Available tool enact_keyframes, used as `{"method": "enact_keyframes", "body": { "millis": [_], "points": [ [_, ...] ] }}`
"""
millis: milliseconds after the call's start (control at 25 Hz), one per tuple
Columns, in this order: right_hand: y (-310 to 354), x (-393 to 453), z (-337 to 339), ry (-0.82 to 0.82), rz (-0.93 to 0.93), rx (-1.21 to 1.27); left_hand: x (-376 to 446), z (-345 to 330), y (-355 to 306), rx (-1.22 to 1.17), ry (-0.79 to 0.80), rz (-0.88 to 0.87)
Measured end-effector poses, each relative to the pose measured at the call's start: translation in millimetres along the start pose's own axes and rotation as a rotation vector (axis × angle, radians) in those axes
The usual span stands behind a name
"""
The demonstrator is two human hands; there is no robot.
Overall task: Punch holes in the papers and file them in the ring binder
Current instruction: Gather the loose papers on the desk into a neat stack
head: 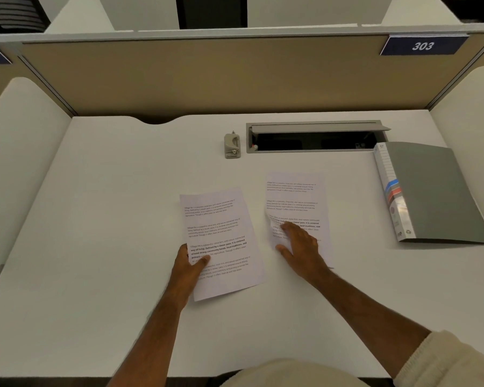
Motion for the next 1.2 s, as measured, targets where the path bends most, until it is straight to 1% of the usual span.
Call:
{"method": "enact_keyframes", "body": {
  "millis": [120, 280, 560, 640, 720, 840, 920, 1080, 1160, 1200],
  "points": [
    [21, 4, -7, -0.006, 0.042, 0.107, 1, -6, -4, 0.010, -0.022, 0.028],
    [61, 4, -14, 0.029, 0.137, 0.160, 5, -14, -9, 0.030, -0.017, 0.037],
    [107, -10, -42, 0.222, 0.235, 0.164, 4, -31, -16, 0.021, 0.026, 0.066],
    [114, -14, -52, 0.299, 0.248, 0.167, 4, -38, -16, -0.014, 0.031, 0.072],
    [119, -18, -61, 0.358, 0.255, 0.168, 3, -41, -15, -0.101, 0.025, 0.083],
    [120, -22, -73, 0.435, 0.236, 0.174, 1, -48, -14, -0.222, 0.078, 0.121],
    [117, -25, -79, 0.476, 0.215, 0.188, -1, -50, -19, -0.197, 0.104, 0.112],
    [114, -28, -76, 0.479, 0.245, 0.190, -2, -45, -24, -0.025, 0.064, 0.077],
    [104, -22, -62, 0.391, 0.212, 0.212, -2, -42, -28, -0.001, 0.058, 0.054],
    [94, -16, -51, 0.300, 0.183, 0.215, -3, -41, -30, -0.005, 0.059, 0.045]
  ]
}}
Point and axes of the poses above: each hand's wrist, its own x-axis towards the middle knuckle, its own z-axis out of the back of the hand, y = z × x, the point moved 10 cm from there along x, towards the middle knuckle, and after that the axes turned 2 degrees about y, right-handed, at the moved point
